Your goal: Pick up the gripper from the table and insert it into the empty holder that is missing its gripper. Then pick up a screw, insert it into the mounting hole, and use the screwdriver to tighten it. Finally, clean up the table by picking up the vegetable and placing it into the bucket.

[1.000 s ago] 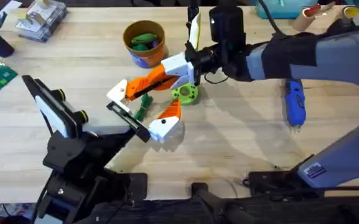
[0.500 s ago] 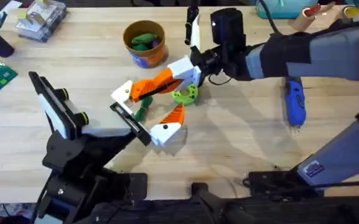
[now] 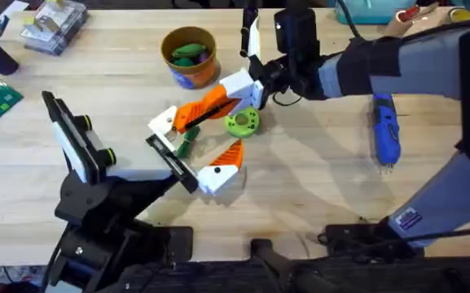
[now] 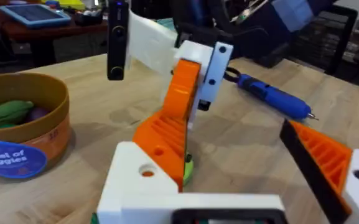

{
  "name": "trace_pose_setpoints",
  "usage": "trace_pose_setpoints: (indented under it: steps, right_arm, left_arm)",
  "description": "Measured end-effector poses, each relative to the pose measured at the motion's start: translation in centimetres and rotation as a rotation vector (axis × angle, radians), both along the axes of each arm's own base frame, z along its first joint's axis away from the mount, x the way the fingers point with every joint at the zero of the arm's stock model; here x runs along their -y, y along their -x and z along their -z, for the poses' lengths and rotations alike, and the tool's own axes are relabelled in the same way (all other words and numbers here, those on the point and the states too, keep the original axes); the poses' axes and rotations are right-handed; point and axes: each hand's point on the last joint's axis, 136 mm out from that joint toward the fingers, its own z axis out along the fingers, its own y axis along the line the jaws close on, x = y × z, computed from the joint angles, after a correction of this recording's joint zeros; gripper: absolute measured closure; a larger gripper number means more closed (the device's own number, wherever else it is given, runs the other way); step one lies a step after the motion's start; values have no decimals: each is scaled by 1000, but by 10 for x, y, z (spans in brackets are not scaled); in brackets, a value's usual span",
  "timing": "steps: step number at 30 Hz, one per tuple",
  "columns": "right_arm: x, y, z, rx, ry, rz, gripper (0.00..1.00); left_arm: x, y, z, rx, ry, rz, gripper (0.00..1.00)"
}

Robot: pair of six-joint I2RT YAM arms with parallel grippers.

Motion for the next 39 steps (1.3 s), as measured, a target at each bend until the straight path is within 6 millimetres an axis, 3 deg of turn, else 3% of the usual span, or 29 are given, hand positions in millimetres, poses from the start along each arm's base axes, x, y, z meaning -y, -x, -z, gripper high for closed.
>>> trace_pose_setpoints:
  steps: [13, 17, 39]
  right_arm:
    - [-6, -6, 1, -34, 16, -7, 983]
    - [-24, 14, 2, -31, 23, -60, 983]
    - [-23, 11, 0, -38, 27, -55, 990]
  left_arm:
    - [3, 4, 0, 1, 0, 32, 10]
    - [5, 6, 0, -5, 3, 49, 10]
    - [5, 6, -1, -4, 3, 50, 10]
